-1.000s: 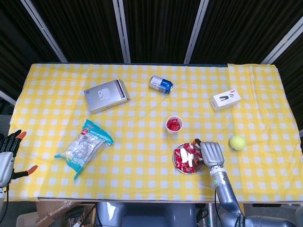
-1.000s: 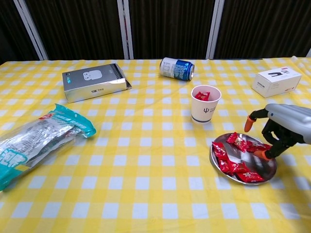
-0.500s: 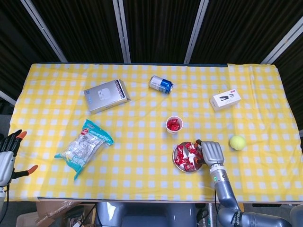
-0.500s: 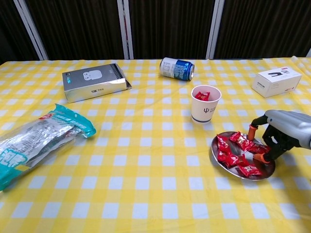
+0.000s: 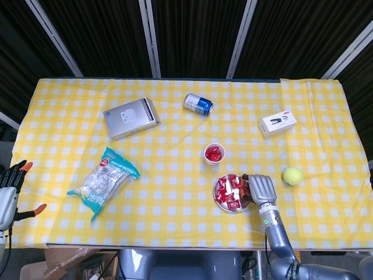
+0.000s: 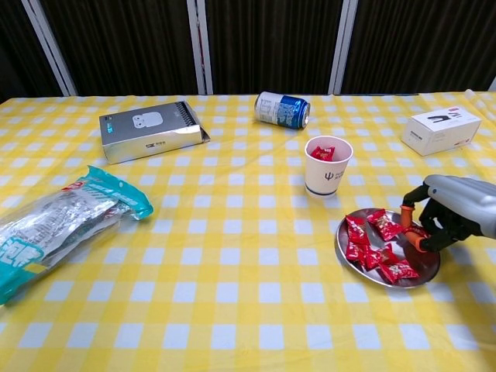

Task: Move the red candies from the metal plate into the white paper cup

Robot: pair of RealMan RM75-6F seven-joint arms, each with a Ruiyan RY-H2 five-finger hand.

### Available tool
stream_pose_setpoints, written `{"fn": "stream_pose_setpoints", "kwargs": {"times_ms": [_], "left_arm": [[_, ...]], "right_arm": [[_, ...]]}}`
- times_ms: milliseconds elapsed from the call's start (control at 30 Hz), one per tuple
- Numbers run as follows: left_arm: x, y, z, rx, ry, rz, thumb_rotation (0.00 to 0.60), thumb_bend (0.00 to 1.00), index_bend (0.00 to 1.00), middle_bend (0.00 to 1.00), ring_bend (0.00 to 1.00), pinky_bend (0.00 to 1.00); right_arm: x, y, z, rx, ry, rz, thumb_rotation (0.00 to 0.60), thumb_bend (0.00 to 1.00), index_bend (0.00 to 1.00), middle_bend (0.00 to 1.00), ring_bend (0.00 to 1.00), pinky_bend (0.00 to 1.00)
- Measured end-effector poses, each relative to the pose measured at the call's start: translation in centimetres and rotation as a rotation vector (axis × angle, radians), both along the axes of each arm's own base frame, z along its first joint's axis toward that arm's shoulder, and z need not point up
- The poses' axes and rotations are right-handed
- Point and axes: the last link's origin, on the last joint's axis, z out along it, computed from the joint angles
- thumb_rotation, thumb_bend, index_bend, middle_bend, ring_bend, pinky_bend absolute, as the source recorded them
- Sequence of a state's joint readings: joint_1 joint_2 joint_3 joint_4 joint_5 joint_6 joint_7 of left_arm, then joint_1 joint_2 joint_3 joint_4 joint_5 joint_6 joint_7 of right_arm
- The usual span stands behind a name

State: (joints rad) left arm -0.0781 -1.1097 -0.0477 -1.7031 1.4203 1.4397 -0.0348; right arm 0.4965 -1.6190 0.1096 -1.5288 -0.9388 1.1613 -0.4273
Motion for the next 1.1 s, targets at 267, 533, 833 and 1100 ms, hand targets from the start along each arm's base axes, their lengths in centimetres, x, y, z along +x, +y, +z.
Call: {"fn": "stream_pose_setpoints", "kwargs": {"times_ms": [267, 533, 833, 1100], "left_arm": [[-0.1, -0.1, 0.0, 0.000, -0.001, -0.003, 0.600, 0.04, 0.00, 0.00, 0.00, 0.00], [0.0, 0.0, 0.0, 0.001, -0.002, -0.004, 0.600, 0.04, 0.00, 0.00, 0.00, 0.00], [-0.1, 0.1, 0.0, -0.006, -0.010, 0.007, 0.600, 0.04, 0.00, 0.00, 0.00, 0.00], [0.0, 0.3, 0.0, -0.014, -0.015, 0.012, 0.600, 0.04, 0.00, 0.00, 0.00, 0.00]], "right_arm": [[0.9, 0.2, 0.4, -0.009, -0.020, 0.033, 0.600, 0.56, 0.59, 0.83, 0.84, 0.95], [2.6, -0.3, 1.9, -0.044, -0.031, 0.085, 0.600, 0.56, 0.59, 0.83, 0.84, 0.95], [5.6, -2.1, 4.3, -0.099, -0.049, 0.161, 0.600, 0.56, 0.60, 0.83, 0.84, 0.95], [8.9, -4.4, 5.1, -0.114, -0.075, 0.217, 0.600, 0.56, 0.60, 0.83, 0.84, 0.95]]}}
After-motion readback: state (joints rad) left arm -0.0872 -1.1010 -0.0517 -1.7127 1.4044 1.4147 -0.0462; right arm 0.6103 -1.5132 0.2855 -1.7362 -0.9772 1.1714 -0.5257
